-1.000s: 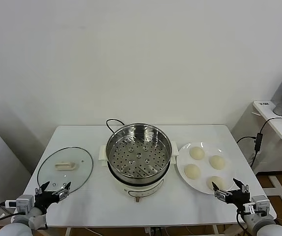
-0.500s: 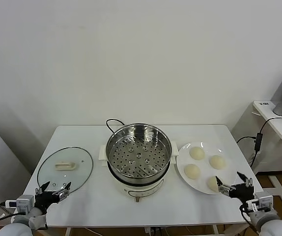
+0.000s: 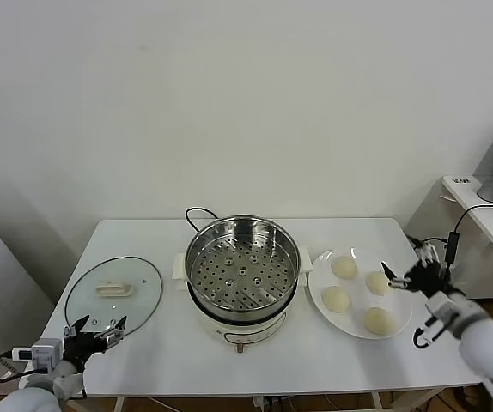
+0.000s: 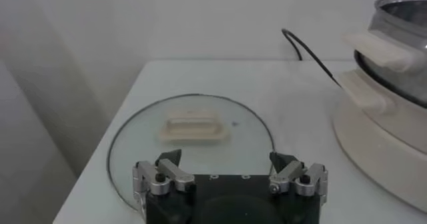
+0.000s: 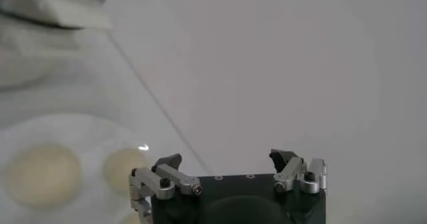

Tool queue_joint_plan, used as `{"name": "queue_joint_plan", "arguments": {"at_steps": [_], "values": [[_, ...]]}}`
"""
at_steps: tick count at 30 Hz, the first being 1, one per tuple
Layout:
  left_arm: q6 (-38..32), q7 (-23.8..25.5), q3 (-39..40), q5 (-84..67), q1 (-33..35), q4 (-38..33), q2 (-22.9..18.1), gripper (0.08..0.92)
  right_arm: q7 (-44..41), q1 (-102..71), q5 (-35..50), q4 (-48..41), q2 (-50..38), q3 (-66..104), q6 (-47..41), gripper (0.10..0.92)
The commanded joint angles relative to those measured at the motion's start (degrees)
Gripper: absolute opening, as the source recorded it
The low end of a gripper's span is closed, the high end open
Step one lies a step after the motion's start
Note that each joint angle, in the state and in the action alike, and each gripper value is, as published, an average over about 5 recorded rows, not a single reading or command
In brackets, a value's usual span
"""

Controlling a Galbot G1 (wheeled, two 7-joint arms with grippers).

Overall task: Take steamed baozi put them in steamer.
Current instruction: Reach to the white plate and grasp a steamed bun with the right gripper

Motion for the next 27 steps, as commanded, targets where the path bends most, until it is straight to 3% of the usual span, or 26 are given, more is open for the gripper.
{"name": "queue_joint_plan", "arguments": {"at_steps": [1, 6, 12, 19, 27], "values": [[0.5, 0.0, 0.5, 0.1, -1.1, 0.0, -0.2, 0.823, -14.7, 16.8, -9.1, -8.5, -5.3, -9.4, 5.8, 0.823], [0.8, 0.1, 1.2, 0.1, -2.8, 0.7, 0.4, 0.823, -27.4, 24.9, -2.7, -14.1, -8.6, -18.2, 4.6, 0.823], [0.7, 0.2, 1.3, 0.1, -3.2, 1.2, 0.8, 0.823, -36.6, 42.3, 3.1, -24.2, -8.1, -36.3, 7.1, 0.823], [0.7, 0.2, 1.0, 0.1, -3.2, 1.2, 0.7, 0.823, -42.7, 61.2, 6.0, -36.7, -0.6, -55.7, 10.7, 0.823], [0.9, 0.2, 1.2, 0.2, -3.4, 1.0, 0.3, 0.823, -45.6, 67.2, 6.8, -44.2, 6.6, -64.7, 11.6, 0.823]]}}
